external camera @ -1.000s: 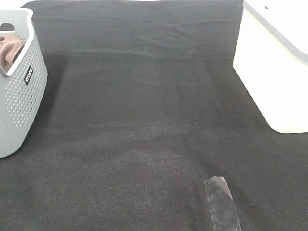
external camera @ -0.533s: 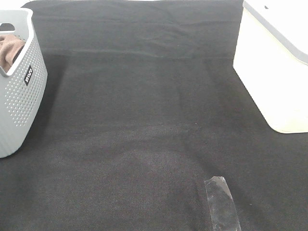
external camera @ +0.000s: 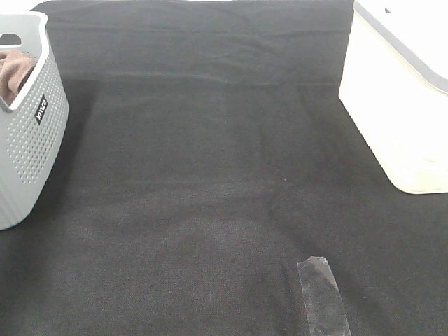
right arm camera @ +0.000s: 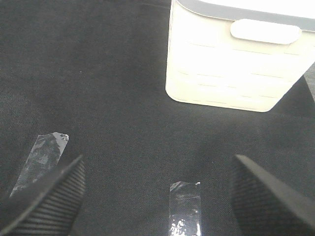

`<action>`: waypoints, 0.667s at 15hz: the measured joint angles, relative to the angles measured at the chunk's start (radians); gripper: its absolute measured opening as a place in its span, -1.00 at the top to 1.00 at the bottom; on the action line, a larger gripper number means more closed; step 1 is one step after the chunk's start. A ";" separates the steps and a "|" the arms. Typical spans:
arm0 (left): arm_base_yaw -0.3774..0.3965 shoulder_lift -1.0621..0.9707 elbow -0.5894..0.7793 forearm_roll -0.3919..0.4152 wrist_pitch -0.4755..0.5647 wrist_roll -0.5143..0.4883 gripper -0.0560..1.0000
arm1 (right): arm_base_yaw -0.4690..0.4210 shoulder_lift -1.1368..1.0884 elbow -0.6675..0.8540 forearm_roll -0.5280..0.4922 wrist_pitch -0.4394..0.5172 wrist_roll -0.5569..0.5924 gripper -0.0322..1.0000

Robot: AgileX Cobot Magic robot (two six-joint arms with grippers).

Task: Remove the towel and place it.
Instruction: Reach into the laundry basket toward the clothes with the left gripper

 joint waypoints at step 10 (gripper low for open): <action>0.111 0.527 -0.208 0.003 -0.194 0.147 -0.96 | 0.000 0.000 0.000 0.000 0.000 0.000 -0.55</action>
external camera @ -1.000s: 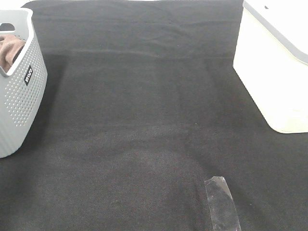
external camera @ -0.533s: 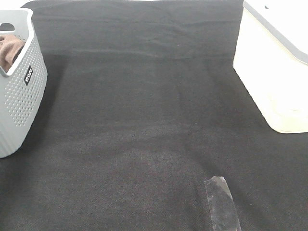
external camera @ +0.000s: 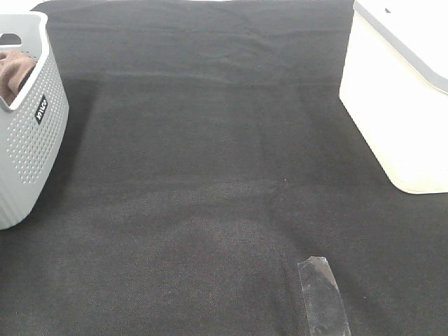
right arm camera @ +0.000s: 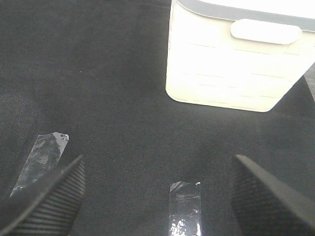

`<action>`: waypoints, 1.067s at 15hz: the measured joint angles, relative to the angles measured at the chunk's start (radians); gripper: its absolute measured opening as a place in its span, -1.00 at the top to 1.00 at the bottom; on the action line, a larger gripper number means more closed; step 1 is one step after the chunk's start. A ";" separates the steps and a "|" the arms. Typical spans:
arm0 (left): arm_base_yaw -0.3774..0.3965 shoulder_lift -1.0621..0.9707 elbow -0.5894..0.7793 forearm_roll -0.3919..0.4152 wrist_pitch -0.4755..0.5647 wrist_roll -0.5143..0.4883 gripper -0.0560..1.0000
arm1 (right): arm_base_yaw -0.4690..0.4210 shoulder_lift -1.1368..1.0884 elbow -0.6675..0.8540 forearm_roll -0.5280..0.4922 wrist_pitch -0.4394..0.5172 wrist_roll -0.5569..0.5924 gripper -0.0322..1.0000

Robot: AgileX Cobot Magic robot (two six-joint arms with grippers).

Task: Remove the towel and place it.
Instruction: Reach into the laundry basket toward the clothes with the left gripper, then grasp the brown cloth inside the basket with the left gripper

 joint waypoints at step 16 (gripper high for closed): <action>0.000 0.187 -0.097 -0.120 -0.004 0.126 -0.01 | 0.000 0.000 0.000 0.000 0.000 0.000 -0.55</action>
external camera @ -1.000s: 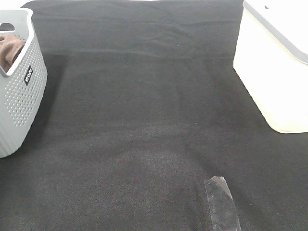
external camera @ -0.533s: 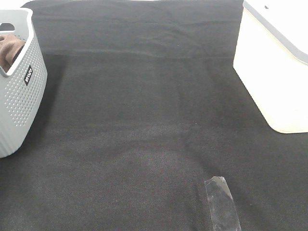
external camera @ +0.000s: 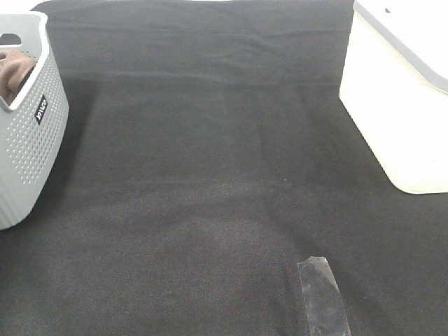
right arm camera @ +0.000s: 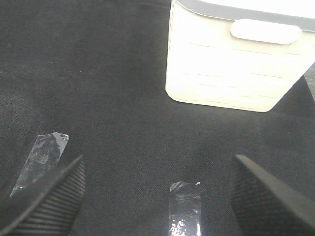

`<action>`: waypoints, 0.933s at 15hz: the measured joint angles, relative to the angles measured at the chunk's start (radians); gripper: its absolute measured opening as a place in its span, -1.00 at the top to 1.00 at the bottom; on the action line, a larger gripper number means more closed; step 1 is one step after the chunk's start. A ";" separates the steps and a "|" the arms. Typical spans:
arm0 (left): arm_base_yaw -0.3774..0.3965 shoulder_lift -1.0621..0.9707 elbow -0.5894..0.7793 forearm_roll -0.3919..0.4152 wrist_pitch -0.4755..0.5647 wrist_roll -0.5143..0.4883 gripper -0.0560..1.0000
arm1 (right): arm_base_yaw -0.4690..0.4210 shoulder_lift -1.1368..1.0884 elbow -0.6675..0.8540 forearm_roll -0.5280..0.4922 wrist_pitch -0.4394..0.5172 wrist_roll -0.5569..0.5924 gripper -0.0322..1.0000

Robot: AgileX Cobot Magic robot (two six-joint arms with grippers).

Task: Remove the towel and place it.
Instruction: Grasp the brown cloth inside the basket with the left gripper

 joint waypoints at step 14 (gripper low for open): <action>0.000 -0.183 -0.019 0.014 0.034 -0.491 0.89 | 0.000 0.000 0.000 0.000 0.000 0.000 -0.55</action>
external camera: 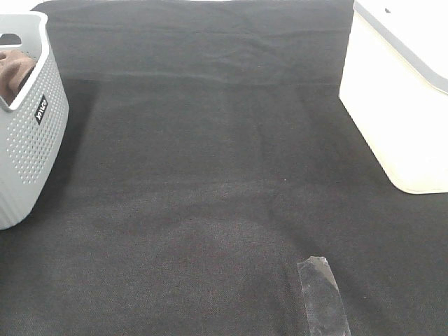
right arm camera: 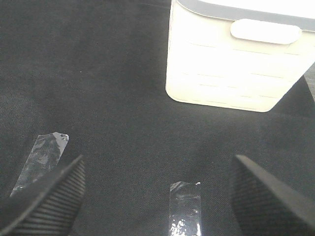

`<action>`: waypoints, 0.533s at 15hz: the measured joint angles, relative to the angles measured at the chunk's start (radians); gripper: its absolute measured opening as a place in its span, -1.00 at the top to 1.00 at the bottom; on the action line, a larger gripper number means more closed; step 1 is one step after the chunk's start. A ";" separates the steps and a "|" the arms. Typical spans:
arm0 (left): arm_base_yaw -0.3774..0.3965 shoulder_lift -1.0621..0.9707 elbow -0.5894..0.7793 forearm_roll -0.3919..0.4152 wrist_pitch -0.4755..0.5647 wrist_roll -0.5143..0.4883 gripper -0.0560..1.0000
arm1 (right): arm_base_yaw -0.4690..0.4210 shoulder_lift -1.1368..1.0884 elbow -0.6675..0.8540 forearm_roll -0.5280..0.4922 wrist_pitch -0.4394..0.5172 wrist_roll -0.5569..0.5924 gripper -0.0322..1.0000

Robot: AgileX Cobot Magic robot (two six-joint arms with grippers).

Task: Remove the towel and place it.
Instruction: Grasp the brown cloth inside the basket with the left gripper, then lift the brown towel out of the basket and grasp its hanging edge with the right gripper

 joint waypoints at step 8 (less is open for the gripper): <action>-0.077 -0.290 0.000 -0.108 0.036 -0.053 0.89 | 0.000 0.000 0.000 0.000 0.000 0.000 -0.55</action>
